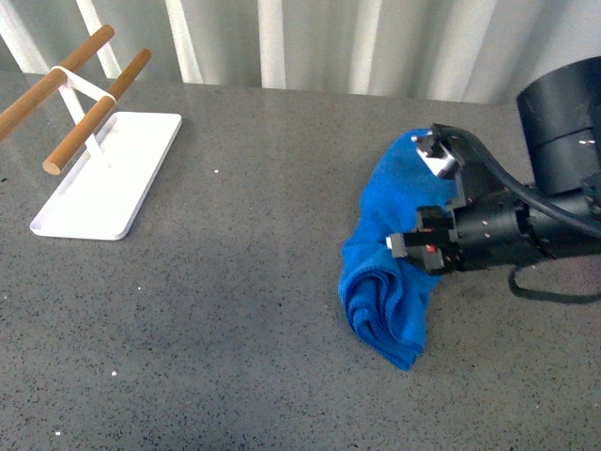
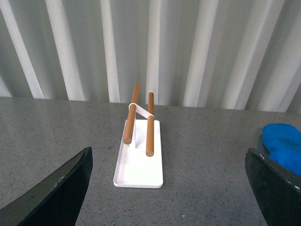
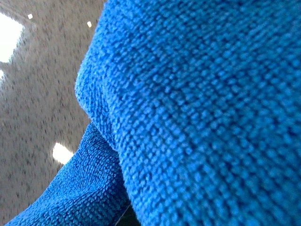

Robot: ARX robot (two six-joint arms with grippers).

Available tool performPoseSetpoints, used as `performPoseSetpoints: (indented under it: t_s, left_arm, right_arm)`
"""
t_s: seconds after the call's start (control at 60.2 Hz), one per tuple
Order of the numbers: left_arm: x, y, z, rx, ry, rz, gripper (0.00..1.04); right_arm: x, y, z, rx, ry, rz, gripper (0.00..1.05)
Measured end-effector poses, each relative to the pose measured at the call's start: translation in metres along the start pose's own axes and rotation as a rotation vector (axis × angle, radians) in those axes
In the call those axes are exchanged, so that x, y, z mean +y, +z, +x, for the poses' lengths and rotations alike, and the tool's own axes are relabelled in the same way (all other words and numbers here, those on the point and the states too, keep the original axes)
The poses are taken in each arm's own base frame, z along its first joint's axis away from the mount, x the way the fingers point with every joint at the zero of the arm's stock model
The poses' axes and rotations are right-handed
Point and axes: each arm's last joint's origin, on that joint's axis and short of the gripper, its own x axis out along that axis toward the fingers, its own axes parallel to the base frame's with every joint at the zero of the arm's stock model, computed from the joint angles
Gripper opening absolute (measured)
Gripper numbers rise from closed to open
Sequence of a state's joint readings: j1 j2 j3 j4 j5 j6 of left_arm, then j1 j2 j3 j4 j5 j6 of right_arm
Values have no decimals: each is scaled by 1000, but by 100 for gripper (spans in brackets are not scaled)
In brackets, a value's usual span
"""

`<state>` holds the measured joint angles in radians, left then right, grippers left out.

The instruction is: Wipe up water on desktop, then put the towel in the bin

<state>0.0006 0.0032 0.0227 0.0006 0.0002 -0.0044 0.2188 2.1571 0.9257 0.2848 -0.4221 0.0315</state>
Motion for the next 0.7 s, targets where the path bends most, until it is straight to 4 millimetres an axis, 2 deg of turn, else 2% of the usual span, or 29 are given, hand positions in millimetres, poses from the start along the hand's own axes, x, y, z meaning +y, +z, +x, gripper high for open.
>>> performPoseSetpoints:
  t_s: [0.183,0.315,0.531,0.697]
  left_arm:
    - [0,0,0,0,0,0,98]
    - [0,0,0,0,0,0,98]
    - [0,0,0,0,0,0,98]
    - [0,0,0,0,0,0,98]
  right_arm:
    - [2,-25,-28,31,-50,-12,4]
    - [2,-31,-50,11,-84,-21,4]
    - [8,-19,-71,-20,-135,-86,4]
    - [0,-13,-79,-28,-182,-131,4]
